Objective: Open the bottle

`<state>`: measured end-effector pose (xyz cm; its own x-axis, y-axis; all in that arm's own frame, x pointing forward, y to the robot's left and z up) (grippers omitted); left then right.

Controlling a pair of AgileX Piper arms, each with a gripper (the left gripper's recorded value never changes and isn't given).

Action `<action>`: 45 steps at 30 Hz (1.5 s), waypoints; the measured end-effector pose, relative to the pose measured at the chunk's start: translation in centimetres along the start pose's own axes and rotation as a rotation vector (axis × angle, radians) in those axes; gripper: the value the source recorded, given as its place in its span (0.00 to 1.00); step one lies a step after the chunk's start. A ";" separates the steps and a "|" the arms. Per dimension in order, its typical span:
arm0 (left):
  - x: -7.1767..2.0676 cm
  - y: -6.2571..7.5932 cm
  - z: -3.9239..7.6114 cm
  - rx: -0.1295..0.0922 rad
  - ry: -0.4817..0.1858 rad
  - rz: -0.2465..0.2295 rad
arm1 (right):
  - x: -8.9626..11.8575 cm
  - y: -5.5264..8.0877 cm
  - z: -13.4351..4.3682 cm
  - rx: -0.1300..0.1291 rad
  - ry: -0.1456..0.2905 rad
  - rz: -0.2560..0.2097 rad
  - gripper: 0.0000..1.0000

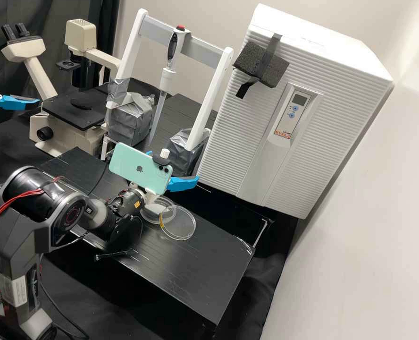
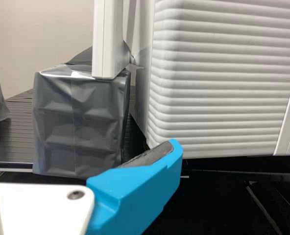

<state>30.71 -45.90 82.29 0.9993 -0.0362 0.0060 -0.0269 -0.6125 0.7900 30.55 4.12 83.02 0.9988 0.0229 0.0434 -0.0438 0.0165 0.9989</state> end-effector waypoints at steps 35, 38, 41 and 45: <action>-2.06 -2.8 9.0 0.004 -0.641 -0.081 | 0.0 0.0 0.0 0.000 0.000 0.000 1.00; -2.21 -3.6 9.6 0.008 -0.674 -0.108 | 0.0 0.0 0.0 0.000 0.000 0.000 1.00; -2.23 -4.1 9.8 0.012 -0.688 -0.127 | 0.0 0.0 0.0 0.000 0.000 0.000 1.00; -2.20 -4.3 9.8 0.011 -0.689 -0.132 | 0.0 0.0 0.0 0.000 0.000 0.000 1.00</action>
<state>28.39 -50.91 72.87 0.7508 -0.4513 -0.4823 0.0897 -0.6537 0.7514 30.55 4.12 83.02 0.9988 0.0229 0.0434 -0.0438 0.0165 0.9989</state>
